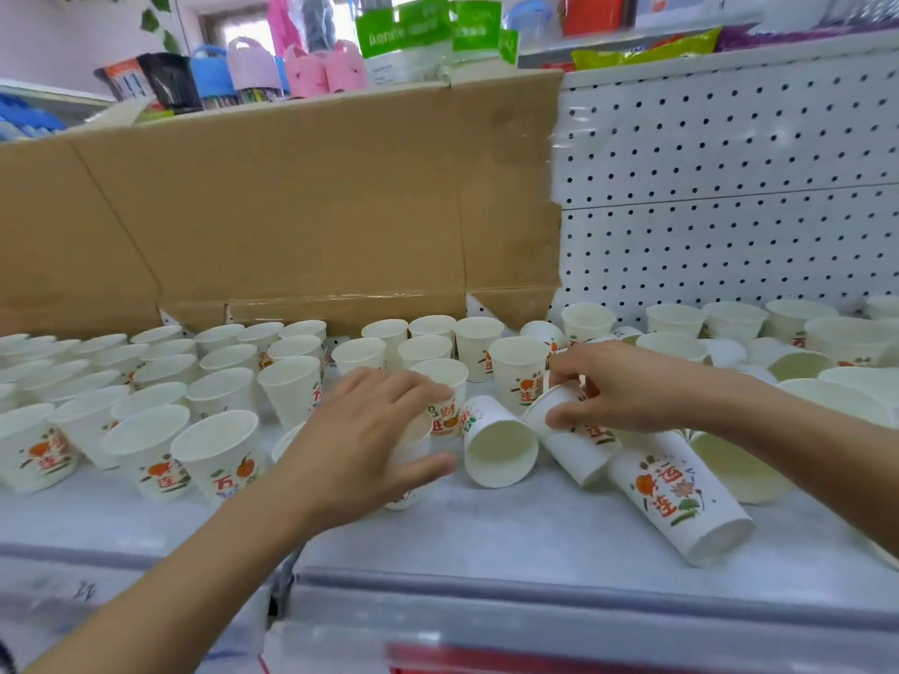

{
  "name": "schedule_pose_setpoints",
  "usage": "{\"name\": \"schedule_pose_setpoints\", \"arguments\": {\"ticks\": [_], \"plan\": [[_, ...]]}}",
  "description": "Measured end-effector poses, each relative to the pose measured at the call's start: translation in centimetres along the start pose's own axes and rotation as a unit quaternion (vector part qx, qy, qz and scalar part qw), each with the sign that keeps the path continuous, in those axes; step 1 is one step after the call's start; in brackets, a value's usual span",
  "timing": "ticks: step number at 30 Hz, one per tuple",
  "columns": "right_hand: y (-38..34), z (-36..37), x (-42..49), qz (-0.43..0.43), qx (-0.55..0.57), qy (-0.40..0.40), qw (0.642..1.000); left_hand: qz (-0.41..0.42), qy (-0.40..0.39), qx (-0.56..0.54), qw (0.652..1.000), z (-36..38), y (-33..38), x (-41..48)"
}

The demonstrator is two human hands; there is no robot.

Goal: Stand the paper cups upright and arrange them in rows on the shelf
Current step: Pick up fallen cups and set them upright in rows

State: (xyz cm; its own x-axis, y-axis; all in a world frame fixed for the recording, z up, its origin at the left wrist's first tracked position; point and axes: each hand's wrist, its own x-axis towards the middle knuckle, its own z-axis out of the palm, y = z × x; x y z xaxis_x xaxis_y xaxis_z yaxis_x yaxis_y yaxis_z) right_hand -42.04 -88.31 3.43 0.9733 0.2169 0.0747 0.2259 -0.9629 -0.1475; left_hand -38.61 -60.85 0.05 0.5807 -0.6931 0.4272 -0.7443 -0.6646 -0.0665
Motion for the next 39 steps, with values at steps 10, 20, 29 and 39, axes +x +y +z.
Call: {"name": "schedule_pose_setpoints", "arguments": {"ticks": [10, 20, 29, 39], "plan": [[0.7, 1.0, -2.8, -0.027, 0.061, 0.135, 0.989, -0.027, -0.020, 0.230, 0.973, 2.4, 4.8, 5.1], [0.1, 1.6, -4.9, 0.066, 0.108, 0.174, 0.977, -0.024, -0.158, 0.226, 0.961, -0.2, 4.4, 9.1], [-2.1, 3.8, -9.4, 0.249, -0.065, 0.075, 0.963, 0.004, -0.157, 0.098, 0.983, -1.1, 4.5, 9.3], [-5.1, 6.4, -8.6, 0.135, 0.233, 0.289, 0.919, 0.020, -0.015, -0.011, 1.000, -0.2, 5.1, 3.8]]}}
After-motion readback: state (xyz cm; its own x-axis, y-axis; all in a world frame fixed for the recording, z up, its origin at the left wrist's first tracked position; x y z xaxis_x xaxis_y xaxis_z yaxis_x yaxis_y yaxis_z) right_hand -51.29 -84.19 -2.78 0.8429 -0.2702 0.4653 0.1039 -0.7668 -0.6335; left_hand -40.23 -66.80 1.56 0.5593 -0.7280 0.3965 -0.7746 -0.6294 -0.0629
